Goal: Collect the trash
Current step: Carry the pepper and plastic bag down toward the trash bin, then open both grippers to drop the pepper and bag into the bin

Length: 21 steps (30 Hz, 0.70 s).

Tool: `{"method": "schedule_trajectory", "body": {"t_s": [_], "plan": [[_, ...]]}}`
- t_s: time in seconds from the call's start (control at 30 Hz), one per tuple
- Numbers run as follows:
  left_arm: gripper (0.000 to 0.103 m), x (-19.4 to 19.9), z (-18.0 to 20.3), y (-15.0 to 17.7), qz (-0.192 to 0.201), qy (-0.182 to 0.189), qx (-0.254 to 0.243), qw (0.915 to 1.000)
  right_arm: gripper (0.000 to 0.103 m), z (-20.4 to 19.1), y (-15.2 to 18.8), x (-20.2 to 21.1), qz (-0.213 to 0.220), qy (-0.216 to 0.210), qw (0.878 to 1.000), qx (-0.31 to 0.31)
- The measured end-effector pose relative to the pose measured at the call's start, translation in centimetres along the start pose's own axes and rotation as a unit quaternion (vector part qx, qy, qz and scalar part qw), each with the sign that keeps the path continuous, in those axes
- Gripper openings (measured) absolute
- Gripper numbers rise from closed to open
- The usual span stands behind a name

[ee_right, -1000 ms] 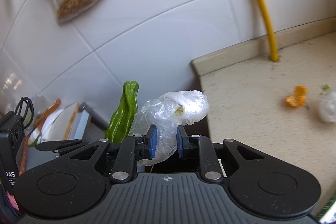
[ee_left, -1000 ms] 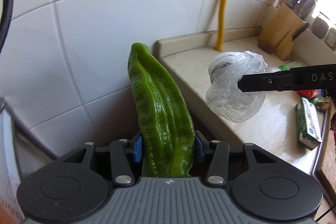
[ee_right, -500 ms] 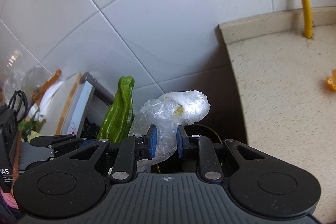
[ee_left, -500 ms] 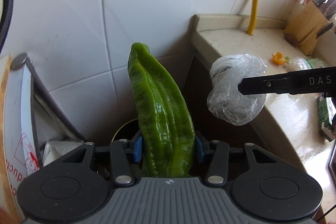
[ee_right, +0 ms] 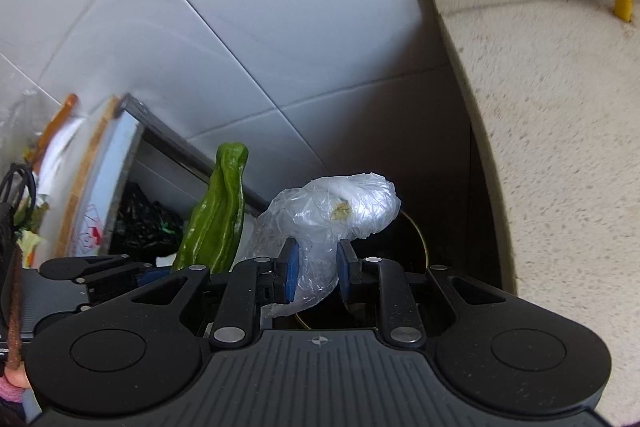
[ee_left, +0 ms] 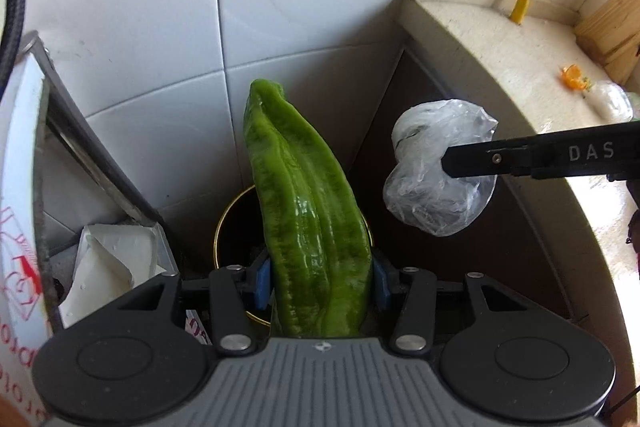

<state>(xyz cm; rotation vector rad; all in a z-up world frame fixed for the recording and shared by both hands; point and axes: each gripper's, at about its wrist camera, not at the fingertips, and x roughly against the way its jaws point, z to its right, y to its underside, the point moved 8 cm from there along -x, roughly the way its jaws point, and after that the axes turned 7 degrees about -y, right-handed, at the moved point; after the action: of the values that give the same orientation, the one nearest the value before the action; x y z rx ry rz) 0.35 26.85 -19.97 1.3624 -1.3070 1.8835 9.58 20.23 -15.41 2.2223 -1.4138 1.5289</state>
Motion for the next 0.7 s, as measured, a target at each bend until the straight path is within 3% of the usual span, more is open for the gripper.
{"method": "schedule_trajectory", "body": {"t_s": [0.23,0.37,0.53,0.7], "plan": [[0.044,-3.4,0.0,-0.5,-0.039,-0.017,0.004,0.9991,0.051,1.0,-0.4,-3.0,-0.022,0.004,1.000,-0.010],[0.045,-4.6,-0.5,-1.2,-0.035,-0.032,0.014,0.9987,0.058,1.6,-0.7,-3.0,-0.021,-0.001,1.000,-0.021],[0.046,-5.8,-1.1,-2.3,-0.038,-0.049,0.021,0.9978,0.061,1.9,-1.2,-1.9,-0.009,-0.007,1.000,-0.025],[0.046,-5.4,-0.7,-2.5,-0.042,-0.041,0.015,0.9982,0.064,2.0,-1.5,0.3,0.009,-0.016,0.999,-0.033]]}}
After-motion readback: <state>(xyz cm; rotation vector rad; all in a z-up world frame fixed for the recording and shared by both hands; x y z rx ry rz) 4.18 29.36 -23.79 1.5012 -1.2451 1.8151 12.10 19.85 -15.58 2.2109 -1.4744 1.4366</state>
